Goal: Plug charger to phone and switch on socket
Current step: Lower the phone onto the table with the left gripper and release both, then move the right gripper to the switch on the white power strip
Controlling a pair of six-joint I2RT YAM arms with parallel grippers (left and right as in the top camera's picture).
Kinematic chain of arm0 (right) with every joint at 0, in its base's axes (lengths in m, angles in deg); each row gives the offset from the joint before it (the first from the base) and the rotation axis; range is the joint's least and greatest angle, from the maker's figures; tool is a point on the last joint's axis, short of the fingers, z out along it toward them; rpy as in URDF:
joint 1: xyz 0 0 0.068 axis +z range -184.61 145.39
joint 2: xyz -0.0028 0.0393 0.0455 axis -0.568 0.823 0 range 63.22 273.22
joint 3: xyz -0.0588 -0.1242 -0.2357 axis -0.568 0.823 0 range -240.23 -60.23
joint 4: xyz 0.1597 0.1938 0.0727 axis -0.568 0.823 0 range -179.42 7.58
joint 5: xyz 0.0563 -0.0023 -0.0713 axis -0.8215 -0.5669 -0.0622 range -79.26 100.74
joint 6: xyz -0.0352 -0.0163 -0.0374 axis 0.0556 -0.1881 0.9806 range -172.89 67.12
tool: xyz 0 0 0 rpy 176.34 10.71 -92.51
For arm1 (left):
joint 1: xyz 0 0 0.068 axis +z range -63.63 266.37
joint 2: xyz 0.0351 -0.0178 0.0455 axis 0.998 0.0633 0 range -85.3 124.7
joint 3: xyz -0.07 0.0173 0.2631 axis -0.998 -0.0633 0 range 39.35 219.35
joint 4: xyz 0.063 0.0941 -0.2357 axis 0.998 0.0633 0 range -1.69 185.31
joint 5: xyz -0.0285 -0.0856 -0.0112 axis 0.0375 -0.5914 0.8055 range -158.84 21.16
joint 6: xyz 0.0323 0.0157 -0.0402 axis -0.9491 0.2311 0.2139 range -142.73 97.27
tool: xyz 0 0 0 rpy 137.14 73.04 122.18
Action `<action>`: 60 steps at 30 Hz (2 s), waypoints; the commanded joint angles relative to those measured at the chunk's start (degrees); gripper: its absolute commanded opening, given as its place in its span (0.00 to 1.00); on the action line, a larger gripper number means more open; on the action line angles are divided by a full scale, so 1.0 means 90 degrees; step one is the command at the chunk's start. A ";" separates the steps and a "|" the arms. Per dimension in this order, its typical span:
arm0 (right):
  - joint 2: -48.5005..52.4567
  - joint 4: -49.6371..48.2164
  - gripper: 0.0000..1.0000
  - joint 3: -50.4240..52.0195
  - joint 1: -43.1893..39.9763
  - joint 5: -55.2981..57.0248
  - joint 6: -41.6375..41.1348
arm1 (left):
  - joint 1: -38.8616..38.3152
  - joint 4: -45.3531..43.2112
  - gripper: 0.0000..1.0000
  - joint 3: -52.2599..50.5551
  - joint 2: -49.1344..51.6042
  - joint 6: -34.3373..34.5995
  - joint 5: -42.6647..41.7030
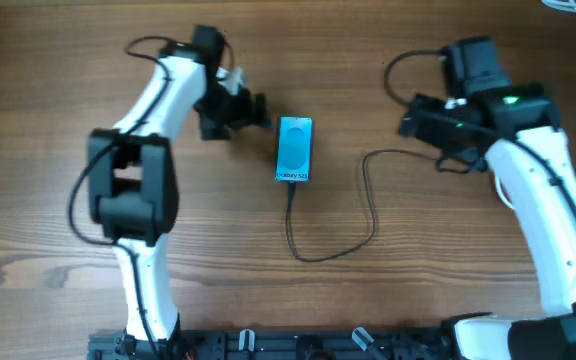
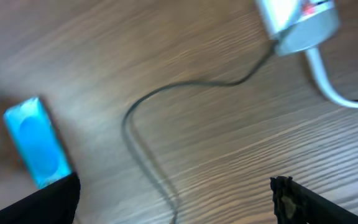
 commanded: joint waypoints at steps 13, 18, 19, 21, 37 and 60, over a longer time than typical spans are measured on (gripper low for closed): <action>0.0695 -0.0964 1.00 -0.0107 -0.2064 -0.0056 0.1421 | 0.0413 0.0032 1.00 0.0005 -0.1462 0.0075 0.0908; 0.2016 -0.0034 1.00 -0.1280 -0.3133 -0.1076 0.2115 | 0.0413 0.0032 1.00 0.0005 -0.1462 0.0075 0.0908; 0.2147 0.0019 1.00 -0.1469 -0.3240 -0.1076 0.2101 | 0.0413 0.0032 1.00 0.0005 -0.1462 0.0075 0.0906; 0.2232 -0.0544 1.00 -0.1552 -0.3439 -0.1032 0.1955 | 0.0413 0.0032 1.00 0.0005 -0.1462 0.0075 0.0908; 0.2453 -0.1824 1.00 -0.0906 -0.3626 0.0396 0.0568 | 0.0413 0.0032 1.00 0.0005 -0.1462 0.0075 0.0908; 0.4036 -0.2727 1.00 -0.0763 -0.3660 -0.0308 0.0289 | 0.0413 0.0032 1.00 0.0005 -0.1462 0.0075 0.0906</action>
